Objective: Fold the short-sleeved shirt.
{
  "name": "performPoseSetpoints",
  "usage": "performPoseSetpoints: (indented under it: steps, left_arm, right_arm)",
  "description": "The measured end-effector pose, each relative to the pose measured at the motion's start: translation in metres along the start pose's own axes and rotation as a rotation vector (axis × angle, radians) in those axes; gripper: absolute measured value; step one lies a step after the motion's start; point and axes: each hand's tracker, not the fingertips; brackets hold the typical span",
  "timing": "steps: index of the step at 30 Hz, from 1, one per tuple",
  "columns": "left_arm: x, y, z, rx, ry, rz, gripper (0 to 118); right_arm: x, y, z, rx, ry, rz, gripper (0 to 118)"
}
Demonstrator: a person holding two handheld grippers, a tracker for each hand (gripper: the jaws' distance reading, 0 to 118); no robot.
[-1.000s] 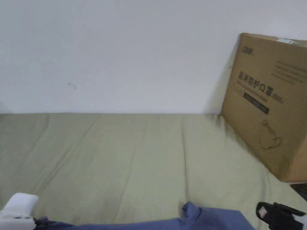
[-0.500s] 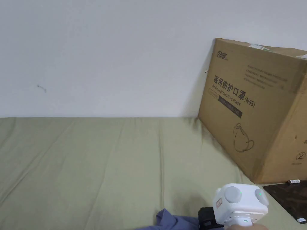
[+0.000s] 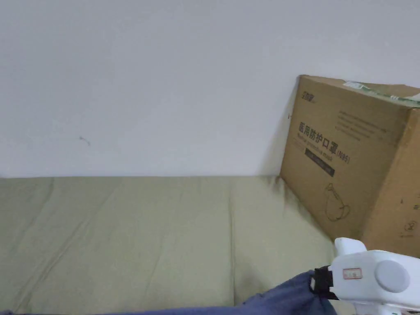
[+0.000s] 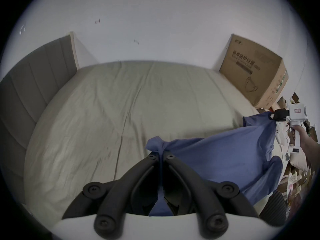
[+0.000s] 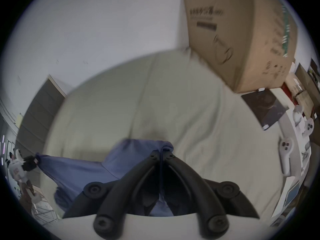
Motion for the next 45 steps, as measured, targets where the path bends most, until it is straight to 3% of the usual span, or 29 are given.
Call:
performPoseSetpoints:
  steps: [9, 20, 28, 34, 37, 40, 45]
  left_arm:
    - [0.018, 0.087, 0.105, 0.208, -0.022, -0.048, 2]
    - [0.032, 0.233, 0.132, 0.398, 0.057, -0.078, 2]
    - [0.032, 0.336, 0.098, 0.494, 0.114, -0.064, 2]
    - [0.031, 0.392, 0.052, 0.547, 0.158, -0.047, 2]
    - [0.034, 0.401, 0.015, 0.538, 0.179, -0.043, 2]
    - [0.037, 0.387, -0.032, 0.499, 0.189, -0.004, 2]
    - [0.039, 0.292, -0.116, 0.347, 0.091, 0.16, 2]
  right_arm:
    - [-0.038, 0.065, 0.179, 0.234, 0.029, 0.123, 1]
    - [-0.099, 0.227, 0.232, 0.471, -0.076, 0.206, 1]
    - [-0.155, 0.339, 0.216, 0.621, -0.235, 0.288, 1]
    - [-0.182, 0.384, 0.19, 0.689, -0.337, 0.387, 1]
    - [-0.181, 0.384, 0.158, 0.69, -0.338, 0.381, 1]
    - [-0.166, 0.366, 0.106, 0.625, -0.324, 0.321, 1]
    - [-0.119, 0.274, -0.007, 0.412, -0.293, 0.217, 1]
